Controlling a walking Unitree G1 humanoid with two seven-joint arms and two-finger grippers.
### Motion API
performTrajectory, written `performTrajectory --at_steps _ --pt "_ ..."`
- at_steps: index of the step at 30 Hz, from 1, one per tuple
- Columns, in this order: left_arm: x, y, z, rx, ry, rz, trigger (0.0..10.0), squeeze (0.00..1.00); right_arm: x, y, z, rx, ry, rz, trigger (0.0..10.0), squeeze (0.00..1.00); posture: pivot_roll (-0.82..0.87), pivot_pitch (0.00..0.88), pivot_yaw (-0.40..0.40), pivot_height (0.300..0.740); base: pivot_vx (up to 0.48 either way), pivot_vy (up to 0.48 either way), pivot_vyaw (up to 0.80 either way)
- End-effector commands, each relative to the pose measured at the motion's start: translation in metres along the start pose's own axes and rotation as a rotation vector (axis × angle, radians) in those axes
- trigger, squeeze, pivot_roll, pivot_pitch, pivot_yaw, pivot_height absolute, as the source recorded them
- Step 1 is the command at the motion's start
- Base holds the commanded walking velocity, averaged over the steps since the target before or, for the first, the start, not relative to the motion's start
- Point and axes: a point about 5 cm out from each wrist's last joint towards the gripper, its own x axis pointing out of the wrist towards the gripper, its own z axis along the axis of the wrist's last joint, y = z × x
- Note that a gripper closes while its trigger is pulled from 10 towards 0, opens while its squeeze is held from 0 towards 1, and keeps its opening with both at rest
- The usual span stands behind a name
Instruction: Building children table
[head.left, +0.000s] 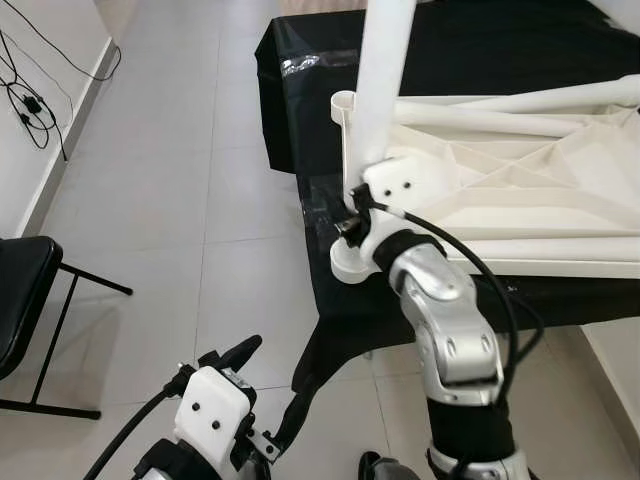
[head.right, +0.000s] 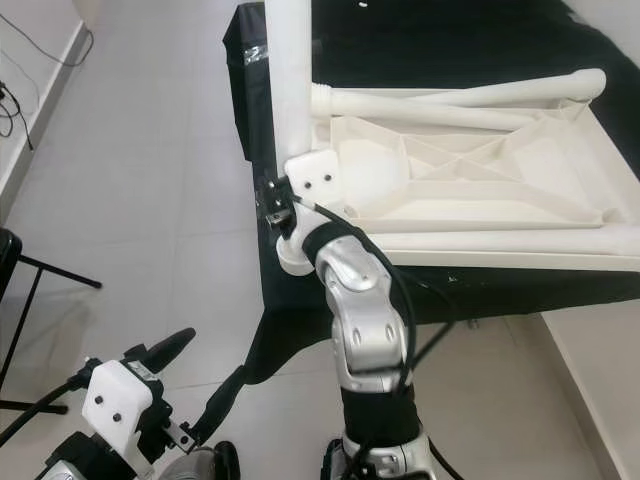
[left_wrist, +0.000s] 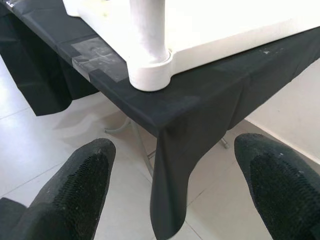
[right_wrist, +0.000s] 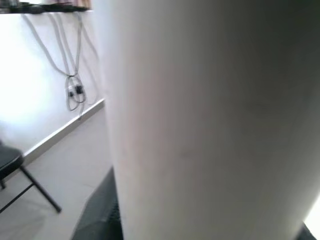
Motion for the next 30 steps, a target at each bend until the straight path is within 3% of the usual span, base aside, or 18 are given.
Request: performTrajectory --at_steps 1,5,12,13,14,17,20,23,24,30 --pt "0.0 0.003 -0.005 -0.003 0.015 0.03 10.0 0.0 -0.009 -0.004 -0.025 0.082 0.105 -0.043 10.0 1.0 0.06 0.233 -0.036 0.74 0.0 0.0 0.0" --pt "0.007 0.013 -0.009 0.011 0.018 0.07 10.0 0.0 -0.028 -0.006 -0.024 0.082 0.058 -0.03 10.0 1.0 0.04 0.206 -0.021 0.74 0.0 0.0 0.0" --pt "0.017 0.032 -0.015 0.103 0.049 0.187 10.0 0.0 -0.06 -0.02 -0.043 0.036 0.07 -0.028 10.0 1.0 0.01 0.172 0.002 0.74 0.0 0.0 0.0" --pt "0.018 0.035 -0.016 0.128 0.058 0.215 10.0 0.0 -0.069 -0.022 -0.052 0.016 0.096 -0.043 10.0 0.0 0.0 0.164 0.01 0.74 0.0 0.0 0.0" --pt "0.018 0.035 -0.016 0.128 0.058 0.215 10.0 0.0 -0.069 -0.022 -0.052 0.016 0.096 -0.043 10.0 0.0 0.0 0.164 0.01 0.74 0.0 0.0 0.0" --pt "0.022 0.051 -0.02 0.24 0.103 0.323 10.0 0.0 -0.095 -0.022 -0.079 -0.038 0.177 -0.107 10.0 0.0 -0.01 0.14 0.029 0.74 0.0 0.0 0.0" --pt "0.023 0.055 -0.024 0.247 0.128 0.337 10.0 0.0 -0.099 -0.02 -0.085 -0.05 0.193 -0.126 10.0 0.0 -0.01 0.127 0.036 0.74 0.0 0.0 0.0" --pt "0.024 0.064 -0.028 0.304 0.149 0.397 10.0 0.0 -0.101 -0.018 -0.086 -0.049 0.202 -0.151 10.0 0.0 -0.02 0.093 0.044 0.74 0.0 0.0 0.0" --pt "0.023 0.071 -0.031 0.345 0.16 0.464 10.0 0.0 -0.103 -0.019 -0.089 -0.045 0.22 -0.163 10.0 0.0 -0.01 0.08 0.041 0.74 0.0 0.0 0.0" --pt "0.018 0.078 -0.042 0.399 0.194 0.514 10.0 0.0 -0.104 -0.024 -0.098 -0.05 0.249 -0.183 10.0 0.0 -0.02 0.055 0.039 0.74 0.0 0.0 0.0"
